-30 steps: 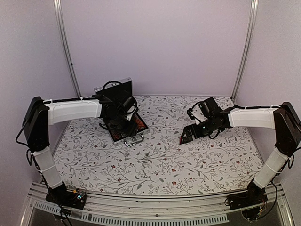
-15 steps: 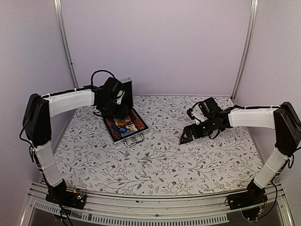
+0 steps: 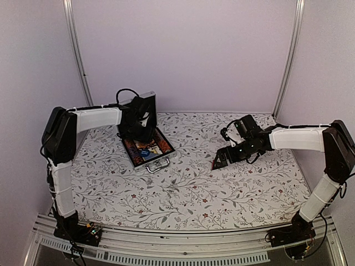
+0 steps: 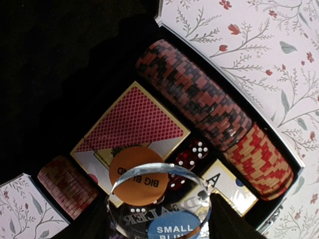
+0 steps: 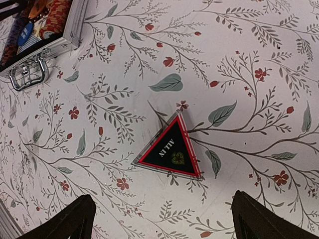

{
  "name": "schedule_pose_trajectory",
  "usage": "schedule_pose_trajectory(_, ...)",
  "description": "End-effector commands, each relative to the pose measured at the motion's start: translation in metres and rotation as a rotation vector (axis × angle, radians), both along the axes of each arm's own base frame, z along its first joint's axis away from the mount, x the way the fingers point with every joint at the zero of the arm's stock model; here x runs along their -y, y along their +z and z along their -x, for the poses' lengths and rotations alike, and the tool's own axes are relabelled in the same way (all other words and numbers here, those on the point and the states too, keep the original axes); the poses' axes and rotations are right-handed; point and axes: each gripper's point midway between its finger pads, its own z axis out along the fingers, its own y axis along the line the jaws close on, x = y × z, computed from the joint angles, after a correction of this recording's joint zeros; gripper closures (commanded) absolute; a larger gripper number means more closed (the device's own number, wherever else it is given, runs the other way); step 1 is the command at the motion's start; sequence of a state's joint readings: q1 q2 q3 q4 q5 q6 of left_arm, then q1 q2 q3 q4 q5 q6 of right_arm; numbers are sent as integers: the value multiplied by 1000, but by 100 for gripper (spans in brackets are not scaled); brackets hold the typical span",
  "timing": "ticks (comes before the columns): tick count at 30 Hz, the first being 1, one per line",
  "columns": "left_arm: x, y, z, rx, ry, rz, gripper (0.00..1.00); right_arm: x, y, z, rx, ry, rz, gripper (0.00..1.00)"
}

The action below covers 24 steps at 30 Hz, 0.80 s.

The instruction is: Pack up texas hold em set

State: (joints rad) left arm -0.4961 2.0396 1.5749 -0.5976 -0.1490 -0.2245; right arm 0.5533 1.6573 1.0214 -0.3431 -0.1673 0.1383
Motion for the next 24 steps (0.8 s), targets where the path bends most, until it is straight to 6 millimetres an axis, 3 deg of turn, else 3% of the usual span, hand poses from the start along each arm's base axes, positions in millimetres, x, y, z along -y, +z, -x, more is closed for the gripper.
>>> schedule_pose_trajectory(1, 0, 10, -25, 57, 18, 25, 38, 0, 10, -4, 25, -4, -4, 1)
schedule_pose_trajectory(9, -3, -7, -38, 26, 36, 31, 35, 2, 9, -3, 22, -7, -1, 1)
schedule_pose_trajectory(13, -4, -7, -40, 22, 42, 42, 25, 3, 10, -2, 23, -10, -1, 1)
schedule_pose_trajectory(20, 4, 12, -31, 44, 30, 91, 11, 3, 12, -2, 25, -10, -5, 1)
schedule_pose_trajectory(24, 22, 32, -15, 76, -11, 148, 7, 2, 10, -3, 22, -9, -7, 1)
